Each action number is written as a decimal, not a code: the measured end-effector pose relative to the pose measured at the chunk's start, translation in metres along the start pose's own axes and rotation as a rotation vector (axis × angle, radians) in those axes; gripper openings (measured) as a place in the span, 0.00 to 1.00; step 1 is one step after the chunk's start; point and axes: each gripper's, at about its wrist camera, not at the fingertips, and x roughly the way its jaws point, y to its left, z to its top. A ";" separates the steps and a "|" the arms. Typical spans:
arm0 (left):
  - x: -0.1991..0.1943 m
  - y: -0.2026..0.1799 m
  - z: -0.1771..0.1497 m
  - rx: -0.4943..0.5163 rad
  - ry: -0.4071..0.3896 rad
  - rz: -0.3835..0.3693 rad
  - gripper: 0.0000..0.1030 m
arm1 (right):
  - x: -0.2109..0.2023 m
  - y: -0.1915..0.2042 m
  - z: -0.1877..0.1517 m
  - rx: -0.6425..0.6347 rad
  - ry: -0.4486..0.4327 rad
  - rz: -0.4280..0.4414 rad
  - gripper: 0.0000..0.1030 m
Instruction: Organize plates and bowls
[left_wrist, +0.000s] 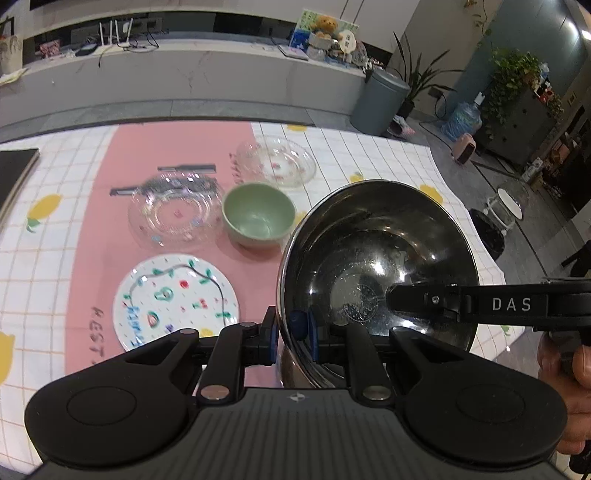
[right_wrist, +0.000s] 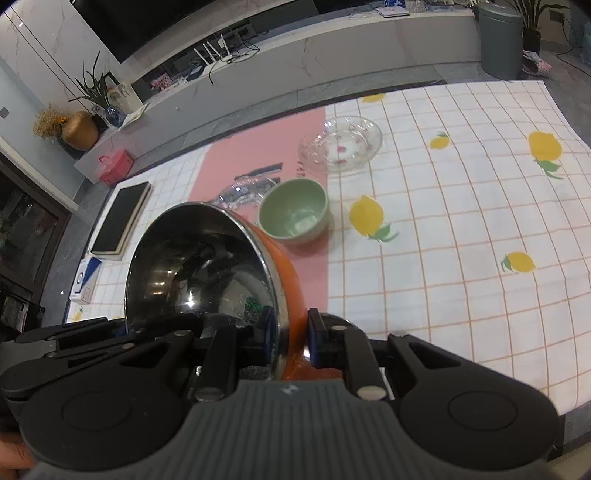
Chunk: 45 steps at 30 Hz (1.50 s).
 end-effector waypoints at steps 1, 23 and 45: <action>0.002 -0.002 -0.003 0.003 0.006 -0.002 0.17 | 0.001 -0.003 -0.002 0.003 0.005 -0.001 0.16; 0.039 -0.021 -0.040 0.087 0.132 0.052 0.21 | 0.039 -0.032 -0.039 0.020 0.117 -0.042 0.19; 0.057 -0.024 -0.048 0.161 0.183 0.112 0.20 | 0.049 -0.020 -0.049 -0.134 0.102 -0.147 0.17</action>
